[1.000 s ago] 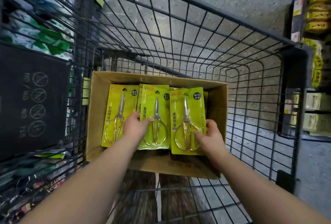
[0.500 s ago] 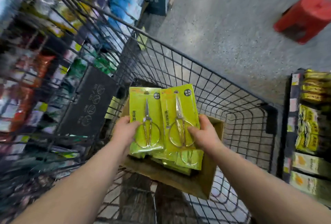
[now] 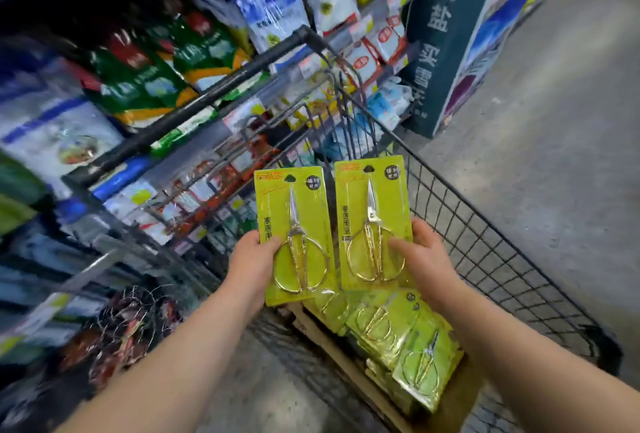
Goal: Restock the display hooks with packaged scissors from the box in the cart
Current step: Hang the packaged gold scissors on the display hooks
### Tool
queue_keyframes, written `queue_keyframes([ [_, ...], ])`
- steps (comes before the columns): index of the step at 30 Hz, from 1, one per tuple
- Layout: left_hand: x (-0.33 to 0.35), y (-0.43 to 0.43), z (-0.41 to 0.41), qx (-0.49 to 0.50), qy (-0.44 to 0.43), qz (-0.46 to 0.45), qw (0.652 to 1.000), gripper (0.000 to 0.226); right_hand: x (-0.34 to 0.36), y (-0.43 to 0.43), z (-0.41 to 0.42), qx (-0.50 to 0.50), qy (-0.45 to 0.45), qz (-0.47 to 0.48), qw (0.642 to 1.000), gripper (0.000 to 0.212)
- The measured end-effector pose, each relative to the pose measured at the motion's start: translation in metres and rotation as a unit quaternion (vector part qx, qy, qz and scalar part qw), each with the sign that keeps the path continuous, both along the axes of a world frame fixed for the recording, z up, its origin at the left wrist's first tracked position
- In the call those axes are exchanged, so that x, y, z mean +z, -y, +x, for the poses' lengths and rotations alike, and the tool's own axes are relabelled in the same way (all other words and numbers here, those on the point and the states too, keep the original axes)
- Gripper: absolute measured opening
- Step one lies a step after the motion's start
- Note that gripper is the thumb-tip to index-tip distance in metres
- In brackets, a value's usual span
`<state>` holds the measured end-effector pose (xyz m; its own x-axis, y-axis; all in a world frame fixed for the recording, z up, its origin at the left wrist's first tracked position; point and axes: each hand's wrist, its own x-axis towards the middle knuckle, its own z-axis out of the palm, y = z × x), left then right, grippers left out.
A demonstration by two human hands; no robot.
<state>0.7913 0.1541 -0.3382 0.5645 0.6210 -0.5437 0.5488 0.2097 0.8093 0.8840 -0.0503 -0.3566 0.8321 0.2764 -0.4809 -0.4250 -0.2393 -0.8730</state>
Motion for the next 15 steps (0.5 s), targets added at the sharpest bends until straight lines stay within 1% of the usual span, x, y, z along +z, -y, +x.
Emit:
queue_keyframes([
  [1,0.009,-0.008,-0.014,0.02,0.012,-0.002,1.0,0.011,0.009,-0.01,-0.005,0.025,0.015,0.004,1.0,0.048],
  [3,0.019,-0.026,-0.047,0.06,0.042,-0.008,0.997,0.01,0.032,-0.03,-0.023,0.072,0.048,0.009,0.996,0.034],
  [4,0.026,-0.033,-0.066,0.077,0.054,-0.004,0.996,0.012,0.041,-0.039,-0.034,0.091,0.061,0.02,0.994,0.031],
  [6,0.041,-0.044,-0.112,0.107,0.073,0.021,0.991,0.015,0.059,-0.06,-0.065,0.124,0.073,0.04,0.989,0.035],
  [8,0.065,-0.047,-0.166,0.151,0.09,0.048,0.983,0.006,0.076,-0.082,-0.104,0.153,0.09,0.063,0.982,0.033],
  [10,0.08,-0.052,-0.225,0.2,0.107,0.052,0.973,0.012,0.091,-0.103,-0.151,0.193,0.095,0.085,0.973,0.03],
  [12,0.087,-0.06,-0.289,0.246,0.125,0.07,0.959,0.01,0.103,-0.126,-0.203,0.242,0.093,0.102,0.96,0.029],
  [15,0.094,-0.071,-0.387,0.332,0.131,0.095,0.929,0.012,0.112,-0.156,-0.28,0.313,0.098,0.116,0.938,0.027],
])
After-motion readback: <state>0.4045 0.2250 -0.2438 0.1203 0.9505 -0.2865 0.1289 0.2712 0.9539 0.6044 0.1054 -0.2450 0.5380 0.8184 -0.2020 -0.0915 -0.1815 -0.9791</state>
